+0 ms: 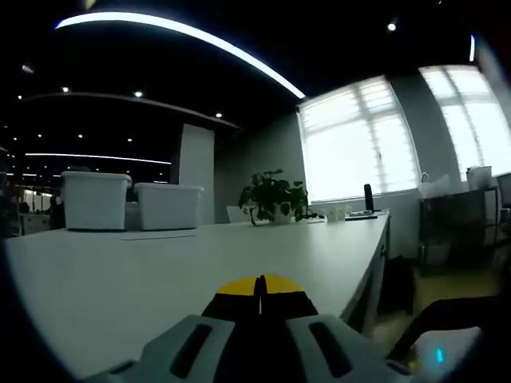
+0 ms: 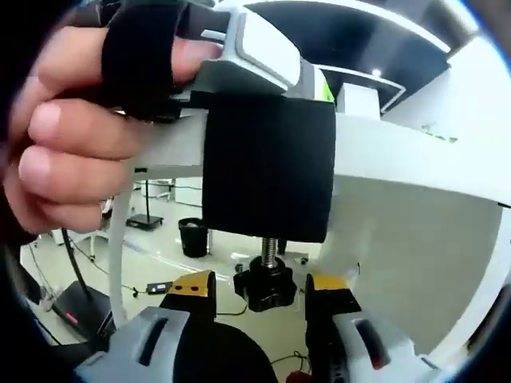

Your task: Clamp the fixed fixture on the desktop, loosen the retaining clip, secure it to the edge of the desk, and tighten the retaining clip.

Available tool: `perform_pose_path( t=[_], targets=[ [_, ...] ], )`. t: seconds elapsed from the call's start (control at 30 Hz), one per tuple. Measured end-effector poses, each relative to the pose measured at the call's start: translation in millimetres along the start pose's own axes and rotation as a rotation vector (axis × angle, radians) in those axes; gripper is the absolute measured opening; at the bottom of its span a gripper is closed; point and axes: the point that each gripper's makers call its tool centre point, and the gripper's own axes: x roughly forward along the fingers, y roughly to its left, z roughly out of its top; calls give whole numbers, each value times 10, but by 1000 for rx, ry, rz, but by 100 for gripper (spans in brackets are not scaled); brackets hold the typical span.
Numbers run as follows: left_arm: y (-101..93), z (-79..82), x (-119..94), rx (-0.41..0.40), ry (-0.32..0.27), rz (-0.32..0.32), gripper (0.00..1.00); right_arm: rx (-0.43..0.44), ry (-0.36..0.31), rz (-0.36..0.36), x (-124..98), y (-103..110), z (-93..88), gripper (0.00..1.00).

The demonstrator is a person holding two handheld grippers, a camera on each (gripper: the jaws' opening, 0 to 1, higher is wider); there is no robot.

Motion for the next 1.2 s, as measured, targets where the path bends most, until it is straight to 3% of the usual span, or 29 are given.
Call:
perform_pose_path(
  t=[0.07, 0.4, 0.57, 0.8, 1.2],
  targets=[
    [1, 2, -2, 1, -1, 1, 1, 21, 15, -4, 3, -14, -16, 27],
    [8, 5, -7, 1, -1, 6, 1, 39, 12, 16, 5, -2, -17, 26],
    [14, 5, -8, 3, -2, 10, 1, 4, 15, 117, 17, 36, -25, 25],
    [24, 2, -6, 2, 0, 18, 1, -51, 14, 330, 1, 107, -23, 25],
    [29, -15, -3, -13, 14, 22, 1, -93, 2, 555, -27, 167, -30, 25]
  ],
)
